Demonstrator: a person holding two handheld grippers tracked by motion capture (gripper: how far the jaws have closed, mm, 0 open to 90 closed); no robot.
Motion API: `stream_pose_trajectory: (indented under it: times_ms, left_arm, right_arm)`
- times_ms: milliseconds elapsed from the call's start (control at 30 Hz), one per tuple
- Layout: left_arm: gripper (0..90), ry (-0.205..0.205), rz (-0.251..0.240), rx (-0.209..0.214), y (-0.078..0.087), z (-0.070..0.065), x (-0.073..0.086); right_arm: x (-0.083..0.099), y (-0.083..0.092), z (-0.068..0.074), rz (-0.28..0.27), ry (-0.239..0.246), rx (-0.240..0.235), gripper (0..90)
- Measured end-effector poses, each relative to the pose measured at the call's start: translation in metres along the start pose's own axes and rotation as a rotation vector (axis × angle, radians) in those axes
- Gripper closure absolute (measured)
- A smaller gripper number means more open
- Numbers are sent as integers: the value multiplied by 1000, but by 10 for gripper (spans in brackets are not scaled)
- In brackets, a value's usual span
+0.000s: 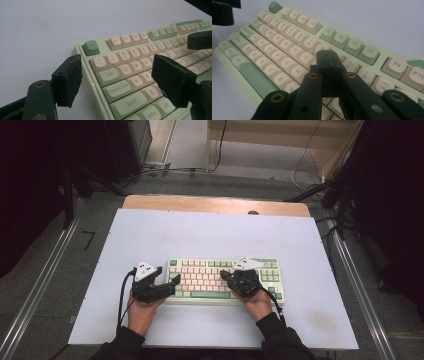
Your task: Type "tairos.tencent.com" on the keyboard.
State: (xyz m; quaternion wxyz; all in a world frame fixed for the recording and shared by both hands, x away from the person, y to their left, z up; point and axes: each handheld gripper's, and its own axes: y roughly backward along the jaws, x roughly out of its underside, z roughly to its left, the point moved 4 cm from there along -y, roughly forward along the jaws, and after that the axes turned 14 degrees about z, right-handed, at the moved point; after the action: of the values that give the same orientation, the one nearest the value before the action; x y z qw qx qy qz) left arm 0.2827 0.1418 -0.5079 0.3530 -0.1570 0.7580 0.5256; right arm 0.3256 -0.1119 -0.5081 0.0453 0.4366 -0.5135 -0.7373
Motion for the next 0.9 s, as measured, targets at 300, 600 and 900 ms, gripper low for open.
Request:
stream_pose_trajectory:
  times_ms: [300,600,900]
  left_arm:
    - [250,-1,-1,-1,0,-1,0]
    - [250,-2,5,-2,-1,-1,0]
    - [250,-6,10,-3,-2,-1,1]
  right_arm:
    - [-1,-3,-2,20,-38,19,877]
    - [0,-6,-3,39,-44,29,877]
    - [-1,-6,-3,40,-48,30,877]
